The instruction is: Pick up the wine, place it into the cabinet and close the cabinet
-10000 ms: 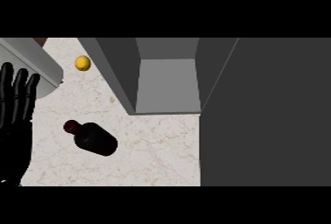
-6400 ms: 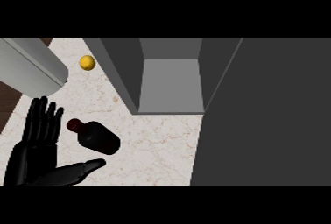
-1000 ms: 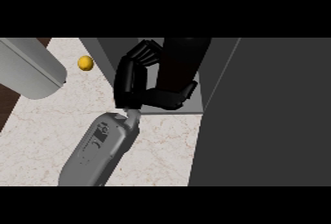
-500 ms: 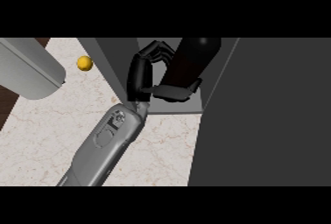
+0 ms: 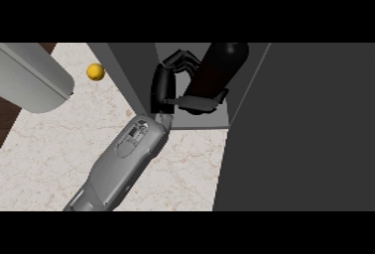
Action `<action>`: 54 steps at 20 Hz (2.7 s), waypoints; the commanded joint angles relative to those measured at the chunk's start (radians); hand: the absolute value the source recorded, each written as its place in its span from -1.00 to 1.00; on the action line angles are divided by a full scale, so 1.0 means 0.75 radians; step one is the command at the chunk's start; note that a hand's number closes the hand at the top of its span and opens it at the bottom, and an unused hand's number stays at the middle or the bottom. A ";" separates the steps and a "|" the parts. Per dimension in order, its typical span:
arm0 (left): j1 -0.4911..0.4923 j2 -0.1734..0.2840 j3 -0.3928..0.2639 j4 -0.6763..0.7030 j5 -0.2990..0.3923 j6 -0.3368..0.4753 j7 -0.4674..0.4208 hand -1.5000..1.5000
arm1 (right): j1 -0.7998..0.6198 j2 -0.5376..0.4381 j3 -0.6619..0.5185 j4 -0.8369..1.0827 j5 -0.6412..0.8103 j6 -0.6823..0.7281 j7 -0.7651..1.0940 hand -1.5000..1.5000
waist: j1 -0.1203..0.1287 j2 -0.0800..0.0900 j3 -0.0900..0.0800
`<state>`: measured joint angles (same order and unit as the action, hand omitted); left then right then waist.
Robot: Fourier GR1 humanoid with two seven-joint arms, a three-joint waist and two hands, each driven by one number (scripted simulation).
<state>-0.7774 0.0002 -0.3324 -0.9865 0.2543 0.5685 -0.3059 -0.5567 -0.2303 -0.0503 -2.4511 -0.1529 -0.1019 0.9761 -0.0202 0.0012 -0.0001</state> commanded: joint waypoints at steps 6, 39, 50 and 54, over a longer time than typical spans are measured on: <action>0.003 0.000 -0.044 0.286 0.169 -0.041 -0.235 1.00 | 0.032 0.029 0.017 -0.078 -0.072 0.007 0.011 -1.00 | -0.006 0.003 -0.001; -0.363 0.002 0.183 1.057 0.434 -0.185 -0.604 1.00 | 0.008 0.054 0.004 -0.021 -0.089 0.038 -0.035 -1.00 | -0.038 0.019 -0.001; -0.474 0.041 0.163 1.229 0.355 0.008 -0.592 1.00 | -0.047 0.033 0.018 0.023 -0.106 0.073 -0.055 -1.00 | -0.078 0.038 -0.001; -0.523 0.064 0.171 1.263 0.356 -0.010 -0.510 1.00 | -0.070 0.057 0.008 0.046 -0.111 0.049 -0.062 -1.00 | -0.101 0.048 -0.002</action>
<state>-1.1423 0.0268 -0.2055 -0.0665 0.5279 0.5629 -0.7202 -0.5933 -0.1922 -0.0401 -2.4019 -0.2000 -0.0605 0.9230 -0.0839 0.0296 -0.0010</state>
